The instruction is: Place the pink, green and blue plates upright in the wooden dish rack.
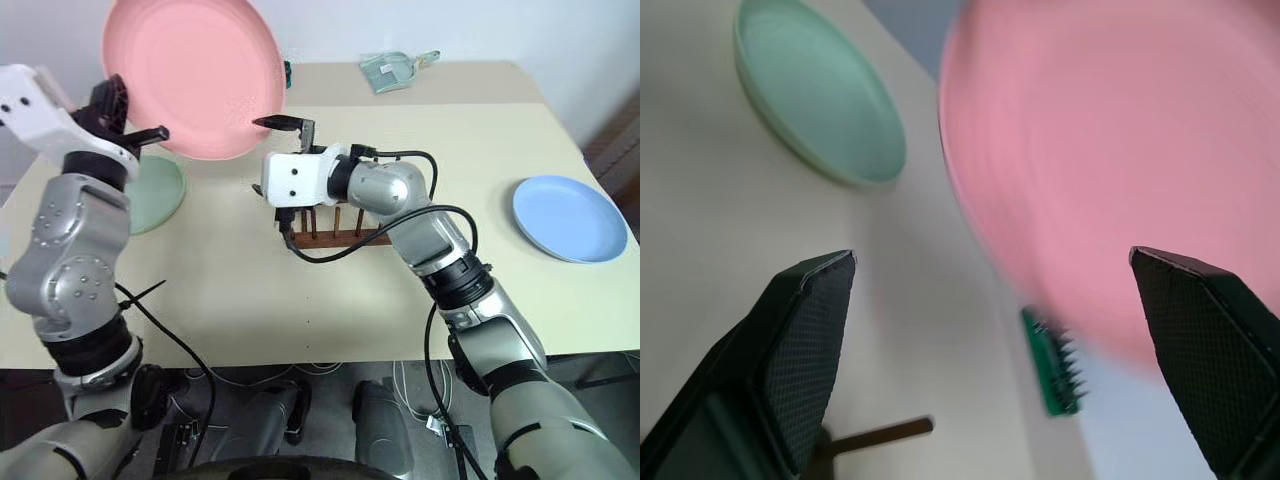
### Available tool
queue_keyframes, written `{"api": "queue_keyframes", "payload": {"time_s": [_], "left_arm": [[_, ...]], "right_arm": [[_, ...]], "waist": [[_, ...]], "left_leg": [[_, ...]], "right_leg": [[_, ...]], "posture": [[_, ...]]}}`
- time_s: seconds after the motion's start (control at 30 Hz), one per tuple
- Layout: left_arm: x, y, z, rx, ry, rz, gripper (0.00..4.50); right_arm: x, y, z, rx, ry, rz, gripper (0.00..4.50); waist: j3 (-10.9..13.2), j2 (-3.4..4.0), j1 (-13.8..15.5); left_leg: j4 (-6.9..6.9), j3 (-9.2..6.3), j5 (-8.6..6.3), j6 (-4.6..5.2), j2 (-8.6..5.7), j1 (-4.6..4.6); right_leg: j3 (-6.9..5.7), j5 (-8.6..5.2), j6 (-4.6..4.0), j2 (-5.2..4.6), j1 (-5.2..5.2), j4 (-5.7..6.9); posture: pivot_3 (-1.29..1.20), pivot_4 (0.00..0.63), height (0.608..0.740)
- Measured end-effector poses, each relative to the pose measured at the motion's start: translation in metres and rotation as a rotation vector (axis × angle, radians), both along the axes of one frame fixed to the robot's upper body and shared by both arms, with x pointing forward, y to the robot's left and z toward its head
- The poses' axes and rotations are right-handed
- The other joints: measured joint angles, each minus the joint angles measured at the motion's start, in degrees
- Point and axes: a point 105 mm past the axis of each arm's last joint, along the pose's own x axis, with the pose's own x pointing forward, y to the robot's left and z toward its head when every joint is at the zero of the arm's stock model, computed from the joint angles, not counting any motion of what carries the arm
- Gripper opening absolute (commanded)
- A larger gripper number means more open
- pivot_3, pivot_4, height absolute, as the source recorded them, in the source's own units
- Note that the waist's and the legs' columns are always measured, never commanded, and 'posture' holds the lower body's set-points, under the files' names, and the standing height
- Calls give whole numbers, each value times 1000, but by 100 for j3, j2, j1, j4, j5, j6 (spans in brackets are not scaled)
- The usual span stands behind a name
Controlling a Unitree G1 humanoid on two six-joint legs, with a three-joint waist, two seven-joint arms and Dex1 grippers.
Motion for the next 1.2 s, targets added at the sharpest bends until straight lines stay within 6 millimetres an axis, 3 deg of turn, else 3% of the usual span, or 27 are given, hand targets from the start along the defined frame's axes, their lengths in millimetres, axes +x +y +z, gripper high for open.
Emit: {"api": "queue_keyframes", "payload": {"time_s": [0.27, 0.37, 0.6, 0.77, 0.9, 1.0, 1.1, 1.2], "left_arm": [[0, -13, -4, 18, 29, -42, 0], [-1, -17, -3, 26, 25, -57, 0], [-2, -27, -6, 36, 42, -94, 0], [-1, -25, -5, 18, 40, -91, 0], [-1, -28, -6, -29, 32, -133, 1363], [-2, -30, -1, -79, 7, -172, 2902], [-8, -17, 21, -165, -94, -160, 4400], [-16, 3, 38, -260, -192, -132, 4461]], "right_arm": [[12, 11, -8, -45, -116, -31, 4465], [17, 12, -15, -64, -122, -43, 3711], [19, 13, -18, -76, -156, -49, 88], [17, 14, -17, -79, -178, -39, 35], [17, 13, -19, -85, -176, -40, 0], [16, 11, -23, -86, -168, -43, 0], [17, 9, -25, -94, -169, -46, 0], [18, 5, -23, -100, -181, -52, 0]], "waist": [[0, 0, 10], [0, 0, 13], [0, 1, 4], [0, 0, 6], [1, 0, 7], [2, -2, 10], [2, -3, 5], [2, -3, 5]], "left_leg": [[2, 0, 12, -17, 24, 3], [1, 0, 18, -25, 36, 3], [0, 1, 26, -36, 58, 4], [-5, 2, 35, -52, 72, 7], [-5, 2, 37, -50, 74, 7], [-5, 4, 38, -50, 74, 7], [-4, 5, 38, -51, 75, 7], [-5, 6, 39, -52, 77, 7]], "right_leg": [[8, 13, -21, 33, -1, 0], [11, 18, -29, 44, -2, 0], [15, 30, -49, 68, -4, -1], [15, 38, -62, 79, -7, 0], [15, 40, -64, 81, -7, -1], [15, 40, -64, 80, -7, -2], [15, 40, -64, 81, -7, -2], [15, 40, -64, 81, -7, -2]], "posture": [[0, 150, 740], [0, 150, 740], [0, 150, 740], [0, 150, 740], [0, 150, 740], [0, 150, 740], [0, 150, 740], [0, 150, 740]]}}
